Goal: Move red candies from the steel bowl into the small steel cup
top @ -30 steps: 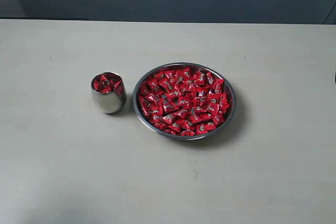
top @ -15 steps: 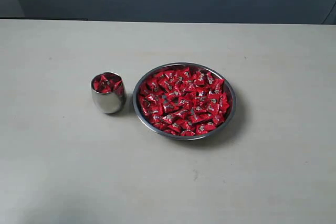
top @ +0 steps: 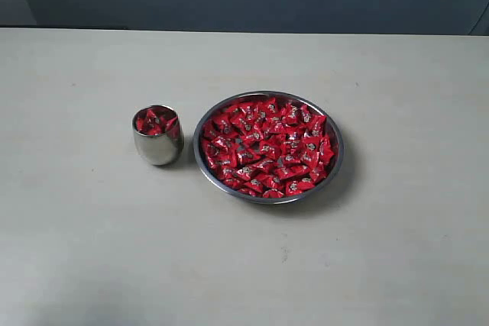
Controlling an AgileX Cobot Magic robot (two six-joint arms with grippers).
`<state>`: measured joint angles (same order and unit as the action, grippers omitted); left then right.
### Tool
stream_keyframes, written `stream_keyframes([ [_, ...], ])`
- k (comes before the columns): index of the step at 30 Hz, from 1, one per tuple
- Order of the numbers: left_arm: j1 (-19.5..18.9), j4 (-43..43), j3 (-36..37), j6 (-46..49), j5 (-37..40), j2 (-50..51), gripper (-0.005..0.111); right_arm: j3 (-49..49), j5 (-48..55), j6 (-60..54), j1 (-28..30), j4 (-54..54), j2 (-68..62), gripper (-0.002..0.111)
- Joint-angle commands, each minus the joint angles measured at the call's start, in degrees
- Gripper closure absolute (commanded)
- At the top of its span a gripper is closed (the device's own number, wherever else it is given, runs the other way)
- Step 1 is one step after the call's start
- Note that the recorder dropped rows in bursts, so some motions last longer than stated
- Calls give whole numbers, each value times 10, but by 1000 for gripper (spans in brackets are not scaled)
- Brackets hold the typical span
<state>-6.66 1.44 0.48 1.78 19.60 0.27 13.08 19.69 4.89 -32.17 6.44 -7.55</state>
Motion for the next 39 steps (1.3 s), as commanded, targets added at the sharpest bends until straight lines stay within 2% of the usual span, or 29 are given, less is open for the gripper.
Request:
stream_keyframes([
  [1,5,1,-5,-1,-3,-3,106,-48,-40,-2,60,6,31,109],
  [11,5,1,-5,-1,-3,-3,106,-118,-66,-2,213,-9,75,109],
  [14,5,1,-5,-1,-3,-3,106,-129,-65,-2,242,-9,75,109],
  [27,5,1,-5,-1,-3,-3,106,-131,-27,-2,251,-3,75,109],
  [32,5,1,-5,-1,-3,-3,106,-131,-27,-2,300,-3,75,109],
  [39,5,1,-5,-1,-3,-3,106,-131,-23,-2,304,4,75,109],
])
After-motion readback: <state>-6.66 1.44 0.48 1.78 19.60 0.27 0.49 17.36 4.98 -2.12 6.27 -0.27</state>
